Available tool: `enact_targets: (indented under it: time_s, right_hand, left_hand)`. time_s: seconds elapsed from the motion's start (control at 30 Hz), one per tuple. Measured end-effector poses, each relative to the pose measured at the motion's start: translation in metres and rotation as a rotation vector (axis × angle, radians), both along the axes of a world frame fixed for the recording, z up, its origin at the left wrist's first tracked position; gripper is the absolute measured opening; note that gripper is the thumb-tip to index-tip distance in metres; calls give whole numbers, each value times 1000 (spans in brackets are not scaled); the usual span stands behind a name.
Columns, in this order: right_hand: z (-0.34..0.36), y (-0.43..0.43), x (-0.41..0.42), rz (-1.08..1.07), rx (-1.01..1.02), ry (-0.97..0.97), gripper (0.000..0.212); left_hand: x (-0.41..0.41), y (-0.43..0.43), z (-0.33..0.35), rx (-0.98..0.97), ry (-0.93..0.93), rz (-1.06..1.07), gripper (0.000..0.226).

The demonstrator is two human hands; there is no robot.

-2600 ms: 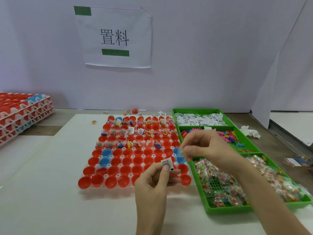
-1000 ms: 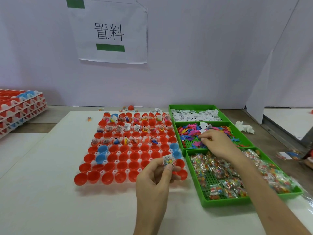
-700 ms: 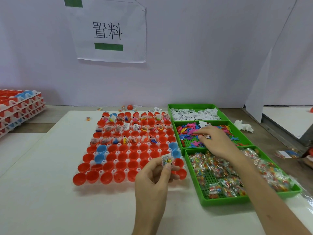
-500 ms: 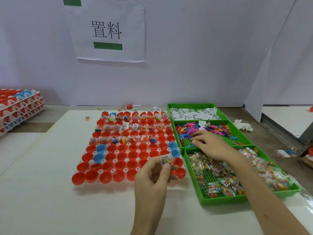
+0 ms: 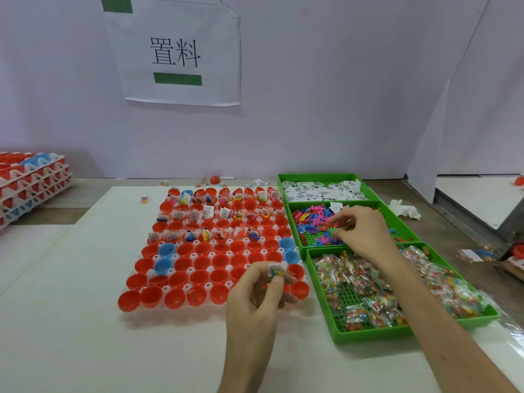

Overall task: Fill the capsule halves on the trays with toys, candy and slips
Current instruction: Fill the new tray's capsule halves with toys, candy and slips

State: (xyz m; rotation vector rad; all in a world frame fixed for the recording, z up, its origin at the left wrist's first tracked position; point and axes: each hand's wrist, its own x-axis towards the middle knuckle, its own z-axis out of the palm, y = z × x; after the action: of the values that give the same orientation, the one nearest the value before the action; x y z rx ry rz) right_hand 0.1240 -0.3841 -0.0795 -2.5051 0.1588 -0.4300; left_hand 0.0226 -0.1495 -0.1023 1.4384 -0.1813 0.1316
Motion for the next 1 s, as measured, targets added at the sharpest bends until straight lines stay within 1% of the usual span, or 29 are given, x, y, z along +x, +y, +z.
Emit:
enact_targets:
  time_s: [0.27,0.37,0.43,0.57,0.67,0.73,0.83,0.9,0.93,1.0]
  right_hand:
    - [5,4,-6,-36,84,-249,35]
    - [8,5,-7,-54,116,-291,35]
    - [11,6,-9,-28,174,-301,34]
    - [20,10,-13,94,428,-263,38]
    - [24,16,-16,210,577,-234,37]
    - [26,21,-18,242,624,-241,35]
    - [31,31,-22,325,678,-217,39]
    - [35,37,-27,417,745,-159,42]
    - [37,41,-29,463,761,-119,41]
    - [40,49,-34,552,732,-36,28]
  left_hand:
    - [0,1,1,-61,6,-46,22]
    - [0,1,0,-72,6,-66,24]
    - [0,2,1,-90,16,-91,28]
    - [0,4,1,-173,67,-144,27]
    - [0,5,4,-280,108,-192,19]
    - [0,5,6,-336,117,-227,8]
    - [-1,4,6,-344,94,-245,8]
    - [-1,3,6,-343,77,-234,5]
    - [-1,3,5,-339,68,-225,10]
    - [0,3,4,-338,57,-201,14]
